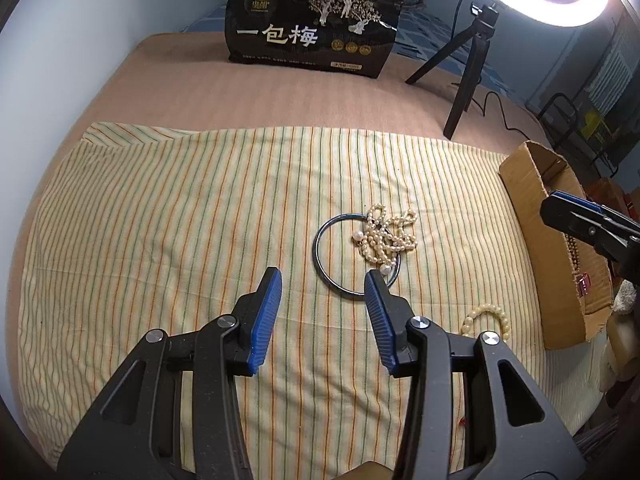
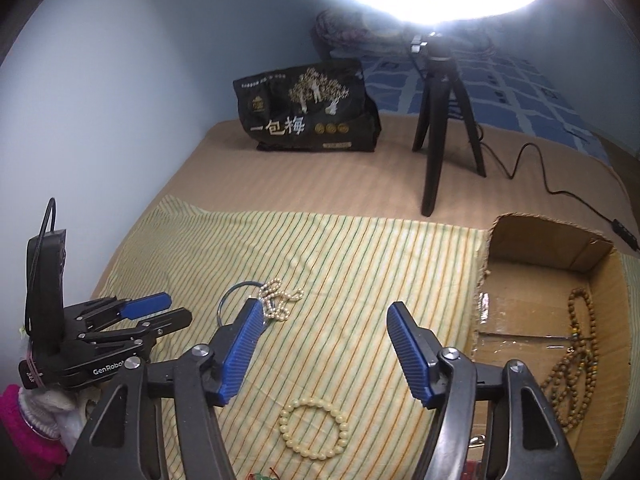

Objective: Organize jewelry
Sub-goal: 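Close the left tool on the blue bangle while the right tool grasps the pearl necklace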

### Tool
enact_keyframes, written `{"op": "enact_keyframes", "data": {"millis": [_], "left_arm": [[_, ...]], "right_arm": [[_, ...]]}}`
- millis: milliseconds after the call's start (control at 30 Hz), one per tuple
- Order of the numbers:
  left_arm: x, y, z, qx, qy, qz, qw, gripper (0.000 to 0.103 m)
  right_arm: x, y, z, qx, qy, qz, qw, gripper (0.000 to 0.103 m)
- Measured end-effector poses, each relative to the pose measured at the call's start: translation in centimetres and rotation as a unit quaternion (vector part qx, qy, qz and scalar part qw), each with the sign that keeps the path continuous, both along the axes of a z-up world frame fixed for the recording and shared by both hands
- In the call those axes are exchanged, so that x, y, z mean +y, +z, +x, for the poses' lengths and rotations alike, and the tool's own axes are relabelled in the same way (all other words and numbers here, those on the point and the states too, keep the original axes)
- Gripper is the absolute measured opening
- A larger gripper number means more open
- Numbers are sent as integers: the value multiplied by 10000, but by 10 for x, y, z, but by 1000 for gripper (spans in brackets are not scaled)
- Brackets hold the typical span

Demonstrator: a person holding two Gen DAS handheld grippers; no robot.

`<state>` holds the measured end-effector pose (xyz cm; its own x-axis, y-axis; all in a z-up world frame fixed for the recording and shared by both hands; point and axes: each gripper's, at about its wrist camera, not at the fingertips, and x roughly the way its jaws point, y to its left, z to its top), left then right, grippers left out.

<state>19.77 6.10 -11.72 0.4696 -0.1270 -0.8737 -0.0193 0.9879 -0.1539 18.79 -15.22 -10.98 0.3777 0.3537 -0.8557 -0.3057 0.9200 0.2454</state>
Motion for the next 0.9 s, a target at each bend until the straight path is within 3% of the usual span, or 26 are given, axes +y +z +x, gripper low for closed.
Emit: {"op": "enact_keyframes", "data": {"millis": [133, 467, 900], "left_arm": [[-1, -6, 4, 77, -15, -9, 10000, 44], [-1, -24, 17, 268, -66, 68, 9996, 40], [7, -41, 26, 373, -62, 60, 9993, 35]], "right_arm": [[5, -8, 4, 180, -48, 103, 9998, 64], [31, -41, 25, 738, -98, 217, 9970, 50], [66, -80, 44, 1046, -25, 94, 9945, 44]]}}
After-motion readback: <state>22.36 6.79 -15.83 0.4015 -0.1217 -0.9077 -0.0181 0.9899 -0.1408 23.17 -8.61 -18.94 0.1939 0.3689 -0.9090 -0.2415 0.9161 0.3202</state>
